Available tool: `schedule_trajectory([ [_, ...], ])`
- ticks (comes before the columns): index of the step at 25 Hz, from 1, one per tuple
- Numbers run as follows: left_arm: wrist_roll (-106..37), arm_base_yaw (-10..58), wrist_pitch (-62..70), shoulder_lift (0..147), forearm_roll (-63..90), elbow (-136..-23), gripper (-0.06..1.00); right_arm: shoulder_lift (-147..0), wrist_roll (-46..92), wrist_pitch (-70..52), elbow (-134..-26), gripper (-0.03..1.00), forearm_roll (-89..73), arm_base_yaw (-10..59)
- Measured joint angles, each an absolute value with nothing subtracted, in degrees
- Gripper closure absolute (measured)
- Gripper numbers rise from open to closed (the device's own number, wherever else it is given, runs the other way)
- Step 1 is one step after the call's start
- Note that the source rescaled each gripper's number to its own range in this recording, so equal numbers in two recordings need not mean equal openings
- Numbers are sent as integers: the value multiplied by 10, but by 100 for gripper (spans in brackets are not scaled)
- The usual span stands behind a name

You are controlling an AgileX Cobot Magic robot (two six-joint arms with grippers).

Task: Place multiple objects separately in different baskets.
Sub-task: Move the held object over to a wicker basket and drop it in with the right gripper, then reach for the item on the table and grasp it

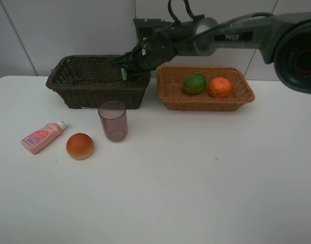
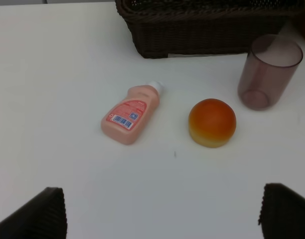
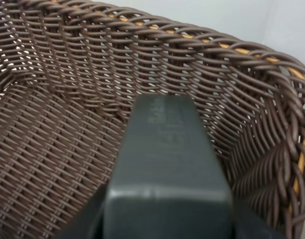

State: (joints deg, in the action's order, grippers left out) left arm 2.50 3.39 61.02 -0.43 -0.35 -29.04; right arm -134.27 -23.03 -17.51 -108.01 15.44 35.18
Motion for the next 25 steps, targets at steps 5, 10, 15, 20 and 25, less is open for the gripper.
schedule_trajectory([
  [5,25,34,610,-4,-3,-290,-6,-1343,-229,-174,-1080,94,154,352],
  [10,25,34,610,-4,-3,-290,-6,-1341,-229,-170,-1080,70,154,352],
  [15,25,34,610,-4,-3,-290,-6,-1340,-229,-173,-1082,30,154,352],
  [20,25,34,610,-4,-3,-290,-6,-1320,-229,-208,-1082,16,155,352],
  [25,25,34,610,-4,-3,-290,-6,-1286,-229,-273,-1082,15,155,352],
])
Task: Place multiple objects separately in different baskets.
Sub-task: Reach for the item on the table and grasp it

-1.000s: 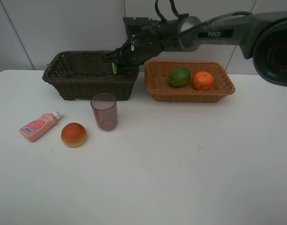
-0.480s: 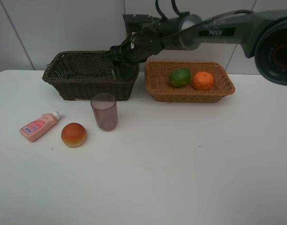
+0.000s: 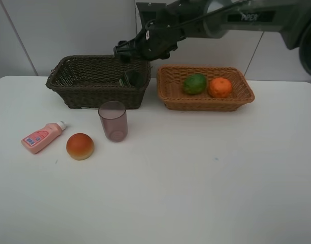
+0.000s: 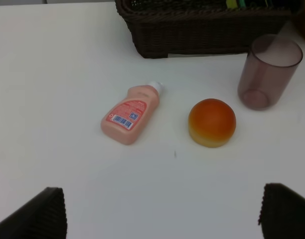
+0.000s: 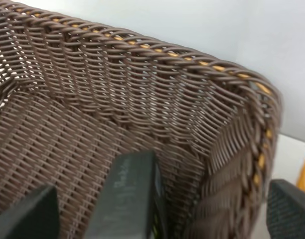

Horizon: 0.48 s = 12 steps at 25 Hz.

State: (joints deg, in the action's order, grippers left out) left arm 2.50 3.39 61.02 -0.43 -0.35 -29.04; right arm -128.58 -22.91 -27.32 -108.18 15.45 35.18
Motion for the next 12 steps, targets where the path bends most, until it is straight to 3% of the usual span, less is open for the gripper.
schedule_trajectory([
  [6,25,34,610,-4,-3,-290,-6,-1222,-229,-384,-1064,15,137,357],
  [12,25,34,610,-4,-3,-290,-6,-1101,-231,-408,-899,15,107,327],
])
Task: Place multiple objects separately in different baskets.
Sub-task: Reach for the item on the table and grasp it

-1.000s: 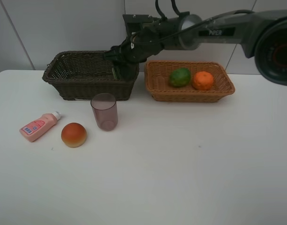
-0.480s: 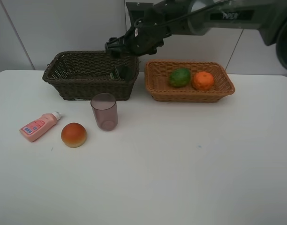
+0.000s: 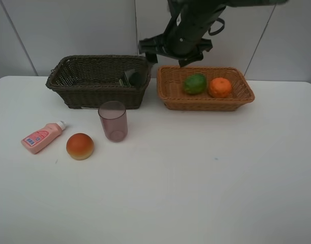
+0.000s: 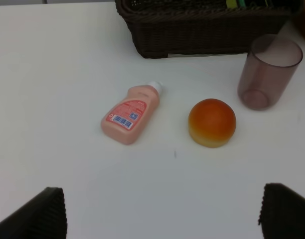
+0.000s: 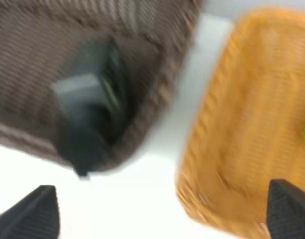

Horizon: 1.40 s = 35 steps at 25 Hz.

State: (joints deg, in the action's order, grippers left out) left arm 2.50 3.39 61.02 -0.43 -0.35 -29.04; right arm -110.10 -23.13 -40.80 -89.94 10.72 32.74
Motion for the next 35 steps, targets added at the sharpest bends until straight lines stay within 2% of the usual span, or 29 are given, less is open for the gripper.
schedule_trajectory([
  [10,25,34,610,-4,-3,-290,-6,-900,-230,-499,-676,15,105,208],
  [19,25,34,610,-4,-3,-290,-6,-695,-186,-619,-600,15,108,54],
  [26,25,34,610,-4,-3,-290,-6,-515,-173,-656,-588,15,105,47],
  [35,25,34,610,-4,-3,-290,-6,-305,-125,-664,-476,15,105,53],
])
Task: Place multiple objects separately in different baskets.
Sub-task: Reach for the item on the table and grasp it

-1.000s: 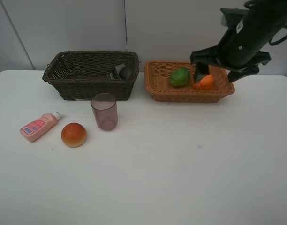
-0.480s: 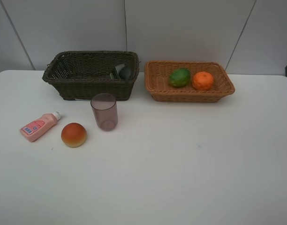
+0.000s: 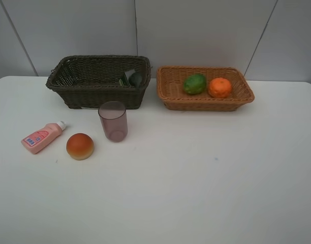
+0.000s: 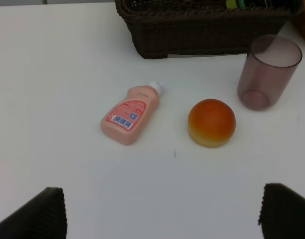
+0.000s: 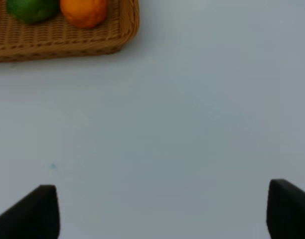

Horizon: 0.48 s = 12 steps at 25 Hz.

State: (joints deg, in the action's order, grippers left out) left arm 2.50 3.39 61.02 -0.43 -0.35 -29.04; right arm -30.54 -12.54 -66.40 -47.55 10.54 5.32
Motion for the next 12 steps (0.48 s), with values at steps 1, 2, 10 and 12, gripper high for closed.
schedule_trajectory([
  [1,25,34,610,-4,-3,-290,-6,-286,-125,-664,-468,15,105,53],
  [2,25,34,610,-4,-3,-290,-6,-267,-125,-665,-461,15,105,53],
  [10,25,34,610,-4,-3,-290,-6,-163,-124,-678,-444,15,104,53],
  [12,25,34,610,-4,-3,-290,-6,-143,-124,-678,-444,15,104,53],
])
